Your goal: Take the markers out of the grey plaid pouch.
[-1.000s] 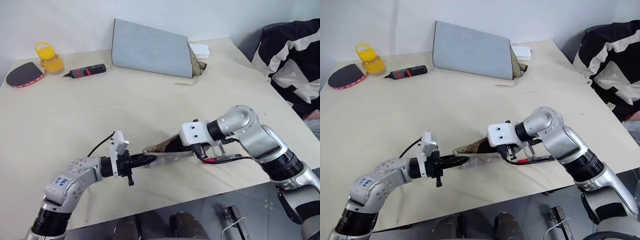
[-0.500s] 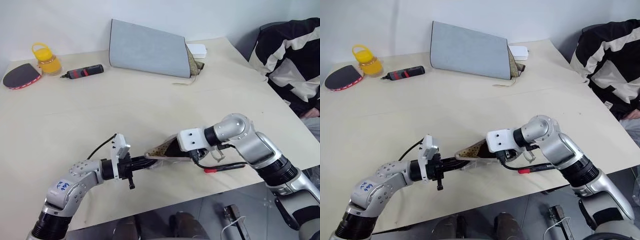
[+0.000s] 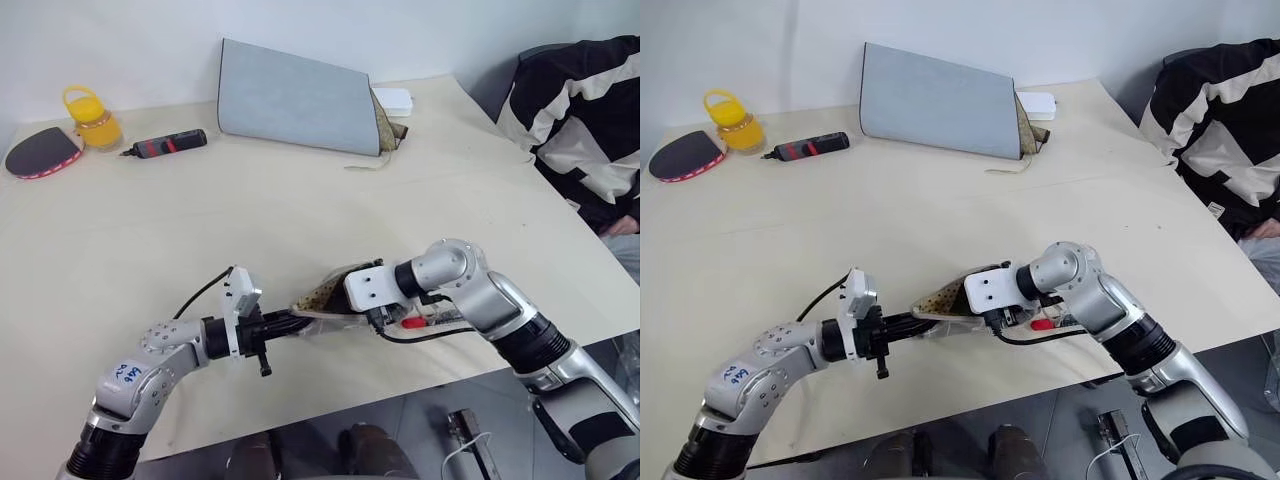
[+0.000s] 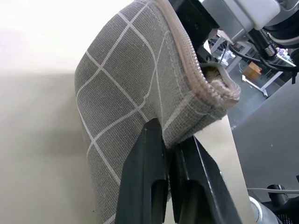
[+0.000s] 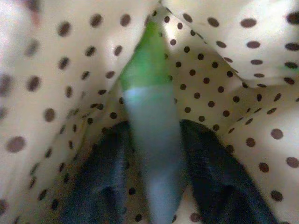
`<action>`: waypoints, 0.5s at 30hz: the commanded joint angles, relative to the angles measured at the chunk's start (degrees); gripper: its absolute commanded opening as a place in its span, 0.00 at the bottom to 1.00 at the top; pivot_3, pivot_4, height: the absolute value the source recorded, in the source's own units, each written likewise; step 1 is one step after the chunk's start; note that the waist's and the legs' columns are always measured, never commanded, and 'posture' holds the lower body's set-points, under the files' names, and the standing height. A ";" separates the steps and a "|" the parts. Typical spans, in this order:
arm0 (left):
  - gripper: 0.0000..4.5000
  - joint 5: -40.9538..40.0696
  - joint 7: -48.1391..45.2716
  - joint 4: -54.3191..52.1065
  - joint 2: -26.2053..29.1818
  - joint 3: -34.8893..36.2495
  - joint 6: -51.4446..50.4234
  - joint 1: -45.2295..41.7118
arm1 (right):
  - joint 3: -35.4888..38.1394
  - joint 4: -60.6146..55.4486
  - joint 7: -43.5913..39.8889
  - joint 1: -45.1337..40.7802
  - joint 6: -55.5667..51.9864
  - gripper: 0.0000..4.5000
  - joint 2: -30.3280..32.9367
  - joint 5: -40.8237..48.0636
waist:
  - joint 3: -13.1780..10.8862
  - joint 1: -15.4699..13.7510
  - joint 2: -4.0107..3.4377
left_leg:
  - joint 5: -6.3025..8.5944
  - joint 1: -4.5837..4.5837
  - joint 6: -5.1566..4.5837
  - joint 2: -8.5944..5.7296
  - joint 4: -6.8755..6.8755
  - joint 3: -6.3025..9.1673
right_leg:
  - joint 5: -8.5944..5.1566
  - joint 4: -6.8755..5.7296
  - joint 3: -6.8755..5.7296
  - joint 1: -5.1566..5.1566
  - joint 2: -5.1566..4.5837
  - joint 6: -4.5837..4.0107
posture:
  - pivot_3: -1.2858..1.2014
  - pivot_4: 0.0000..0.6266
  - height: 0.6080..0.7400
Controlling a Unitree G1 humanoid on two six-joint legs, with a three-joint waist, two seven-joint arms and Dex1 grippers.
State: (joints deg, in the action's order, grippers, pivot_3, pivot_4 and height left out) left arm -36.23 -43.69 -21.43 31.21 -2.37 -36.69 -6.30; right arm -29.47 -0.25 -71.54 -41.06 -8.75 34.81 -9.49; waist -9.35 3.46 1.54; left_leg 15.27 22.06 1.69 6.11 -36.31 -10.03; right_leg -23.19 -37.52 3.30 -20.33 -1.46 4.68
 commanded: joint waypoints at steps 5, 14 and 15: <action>0.00 1.46 0.38 -0.36 -0.24 -0.02 0.91 0.66 | 2.53 -2.14 -1.10 0.83 -3.08 0.24 -0.77 2.88 | 0.00 -0.03 0.01 | 0.00 0.00 0.00 0.00 0.01 0.00 | 0.00 0.00 0.00 0.00 0.00 0.00 | 0.52 0.24 1.00; 0.00 1.61 0.14 -0.58 0.41 0.68 1.17 0.66 | 12.26 -11.79 -6.87 0.95 -13.41 0.24 6.67 15.06 | -0.01 -0.38 -0.01 | 0.01 0.03 -0.02 -0.05 -0.01 0.02 | 0.00 0.05 0.00 0.04 -0.09 0.00 | 0.52 0.24 1.00; 0.00 1.90 -0.03 -0.50 0.52 0.46 1.42 0.55 | 12.85 -12.38 -7.07 0.91 -14.45 0.24 6.96 16.21 | -0.01 -0.34 -0.01 | 0.01 0.03 -0.02 -0.04 0.00 0.02 | 0.00 0.07 0.00 0.05 -0.08 0.00 | 0.52 0.24 1.00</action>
State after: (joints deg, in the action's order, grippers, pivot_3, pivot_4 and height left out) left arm -35.56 -43.73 -21.75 31.11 -2.21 -35.74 -6.09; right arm -19.37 -9.88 -77.98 -39.72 -21.62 41.10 3.66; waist -9.37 3.11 1.53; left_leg 15.28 22.09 1.67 6.07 -36.30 -10.01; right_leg -23.19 -37.44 3.31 -20.28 -1.53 4.68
